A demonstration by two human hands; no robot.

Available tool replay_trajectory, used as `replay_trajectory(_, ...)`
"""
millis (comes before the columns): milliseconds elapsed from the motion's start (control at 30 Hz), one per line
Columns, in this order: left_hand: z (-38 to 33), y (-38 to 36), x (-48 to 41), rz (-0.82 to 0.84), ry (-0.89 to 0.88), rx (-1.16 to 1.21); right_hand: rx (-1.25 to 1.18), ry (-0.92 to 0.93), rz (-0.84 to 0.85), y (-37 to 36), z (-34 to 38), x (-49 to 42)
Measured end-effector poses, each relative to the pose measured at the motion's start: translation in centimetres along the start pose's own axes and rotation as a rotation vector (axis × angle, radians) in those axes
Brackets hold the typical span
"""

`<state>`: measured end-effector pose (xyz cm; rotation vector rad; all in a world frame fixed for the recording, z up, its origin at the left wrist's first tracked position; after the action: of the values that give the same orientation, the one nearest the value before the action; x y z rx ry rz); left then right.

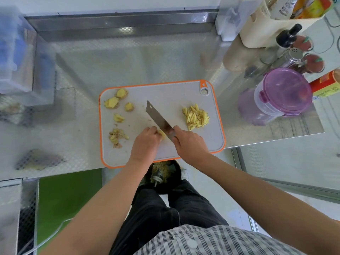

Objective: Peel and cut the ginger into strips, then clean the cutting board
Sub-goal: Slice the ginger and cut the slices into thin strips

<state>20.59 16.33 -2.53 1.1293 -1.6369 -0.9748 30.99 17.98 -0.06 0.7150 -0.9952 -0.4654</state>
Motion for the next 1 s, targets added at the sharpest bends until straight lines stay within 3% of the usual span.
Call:
replay_trajectory(667, 0.1, -0.2, -0.1, 0.010, -0.024, 0.020, 0.058, -0.043, 0.078, -1.0, 0.0, -0.9)
replay_trajectory(1000, 0.0, 0.1, -0.1, 0.007, -0.017, 0.037, -0.023, 0.000, -0.042, -0.9, -0.6, -1.0)
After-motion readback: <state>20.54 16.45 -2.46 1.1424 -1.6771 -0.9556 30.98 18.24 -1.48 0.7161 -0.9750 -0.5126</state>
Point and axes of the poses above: each hand's wrist, its own x-axis away from the middle knuckle, its own y-axis out of the back of the hand, z = x × y, the point moved 9 cm from there along -x, towards the middle knuckle, and after that the axes turned 15 degrees about z, right-handed, at the moved point
